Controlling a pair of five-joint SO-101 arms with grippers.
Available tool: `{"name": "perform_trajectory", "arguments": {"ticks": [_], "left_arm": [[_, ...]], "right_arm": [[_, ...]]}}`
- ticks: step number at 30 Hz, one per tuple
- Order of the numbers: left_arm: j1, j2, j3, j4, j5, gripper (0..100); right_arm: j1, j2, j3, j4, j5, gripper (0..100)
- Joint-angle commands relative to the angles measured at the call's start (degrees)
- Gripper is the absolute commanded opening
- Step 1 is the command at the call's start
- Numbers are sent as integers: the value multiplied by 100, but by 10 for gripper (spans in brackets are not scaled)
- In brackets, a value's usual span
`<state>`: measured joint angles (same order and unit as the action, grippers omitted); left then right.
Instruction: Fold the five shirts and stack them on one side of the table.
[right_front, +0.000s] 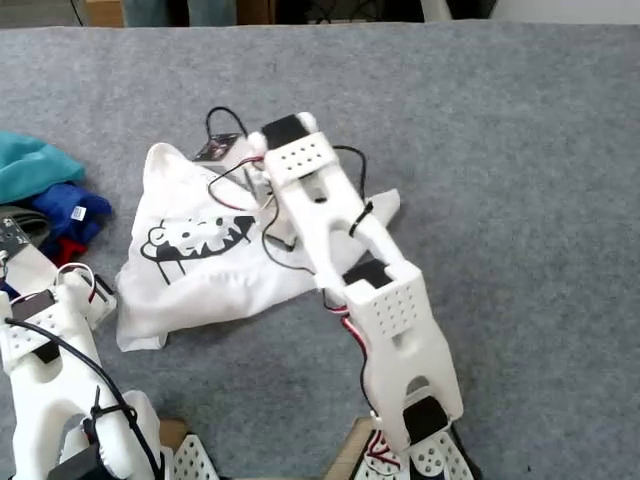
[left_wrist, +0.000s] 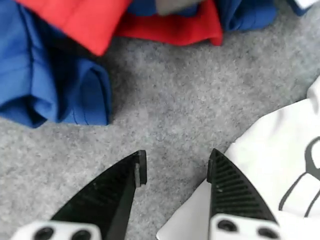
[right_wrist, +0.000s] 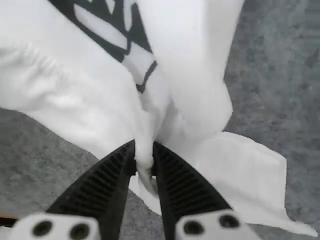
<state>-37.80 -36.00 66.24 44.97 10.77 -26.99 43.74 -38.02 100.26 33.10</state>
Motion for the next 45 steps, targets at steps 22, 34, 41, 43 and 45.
{"name": "perform_trajectory", "arguments": {"ticks": [22, 34, 41, 43, 45], "left_arm": [[259, -141, -690, 343, 18, 217], [3582, 237, -3547, 1943, 211, 217], [4092, 2057, -4778, 1925, 1037, 217], [4092, 2725, -5385, 2207, 1424, 216], [4110, 3270, -6044, 2673, 1714, 216]], "right_arm": [[659, -7319, 8391, -1565, 2303, 205], [2488, -9007, 8286, -1960, 2277, 152], [3877, -8673, 8892, -4466, 1345, 15], [3982, -8400, 9262, -5415, 703, 18], [4018, -8075, 9446, -6163, -9, 18]]}}
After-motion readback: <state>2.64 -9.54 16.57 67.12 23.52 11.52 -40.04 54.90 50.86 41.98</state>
